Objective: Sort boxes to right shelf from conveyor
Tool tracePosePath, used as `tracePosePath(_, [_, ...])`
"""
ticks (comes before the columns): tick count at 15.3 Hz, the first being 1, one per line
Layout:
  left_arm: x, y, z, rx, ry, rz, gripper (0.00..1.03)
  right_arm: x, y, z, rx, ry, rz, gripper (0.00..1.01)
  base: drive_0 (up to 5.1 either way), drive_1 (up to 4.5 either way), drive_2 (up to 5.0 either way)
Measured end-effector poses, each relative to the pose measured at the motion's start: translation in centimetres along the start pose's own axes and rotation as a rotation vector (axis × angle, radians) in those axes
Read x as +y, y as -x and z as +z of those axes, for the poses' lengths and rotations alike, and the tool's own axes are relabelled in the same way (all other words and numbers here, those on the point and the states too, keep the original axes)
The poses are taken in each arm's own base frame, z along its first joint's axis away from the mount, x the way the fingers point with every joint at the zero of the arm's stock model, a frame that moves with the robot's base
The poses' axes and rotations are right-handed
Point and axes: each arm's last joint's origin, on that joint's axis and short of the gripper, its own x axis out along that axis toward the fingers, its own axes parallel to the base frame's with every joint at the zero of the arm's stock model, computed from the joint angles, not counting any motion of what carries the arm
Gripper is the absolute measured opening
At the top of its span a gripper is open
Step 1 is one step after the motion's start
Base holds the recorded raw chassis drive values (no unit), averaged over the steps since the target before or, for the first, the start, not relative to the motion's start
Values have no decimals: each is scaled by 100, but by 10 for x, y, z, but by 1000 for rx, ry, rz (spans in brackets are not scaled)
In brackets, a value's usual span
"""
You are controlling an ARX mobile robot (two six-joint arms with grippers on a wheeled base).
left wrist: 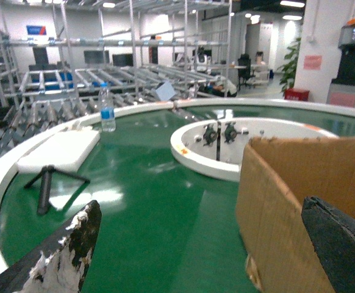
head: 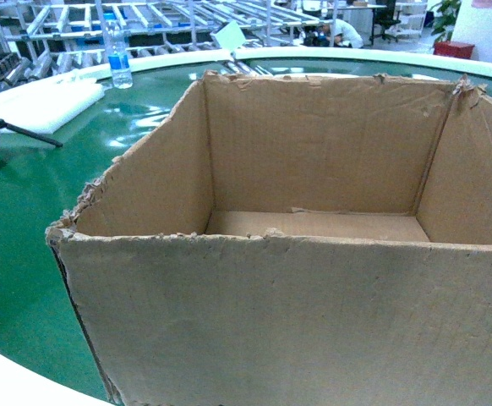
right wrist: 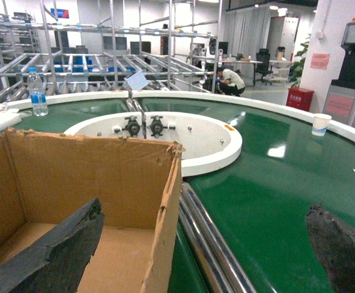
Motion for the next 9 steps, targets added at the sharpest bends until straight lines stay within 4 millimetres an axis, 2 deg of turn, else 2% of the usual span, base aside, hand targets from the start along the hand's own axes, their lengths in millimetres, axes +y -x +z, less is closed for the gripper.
tracePosePath(1, [-5, -18, 15, -41, 3, -28, 98, 4, -11, 5, -11, 15, 3, 98, 0, 0, 0])
tracePosePath(2, [-16, -44, 24, -37, -11, -75, 98, 12, -33, 9, 17, 40, 32, 98, 0, 0, 0])
tracePosePath(5, [-51, -99, 29, 55, -56, -183, 98, 28, -80, 2, 157, 82, 100, 98, 0, 0, 0])
tracePosePath(7, [-67, -120, 29, 120, -100, -216, 98, 30, -101, -3, 232, 89, 85, 98, 0, 0, 0])
tracePosePath(9, [-73, -132, 17, 238, -119, -239, 98, 32, -113, -9, 312, 97, 84, 98, 0, 0, 0])
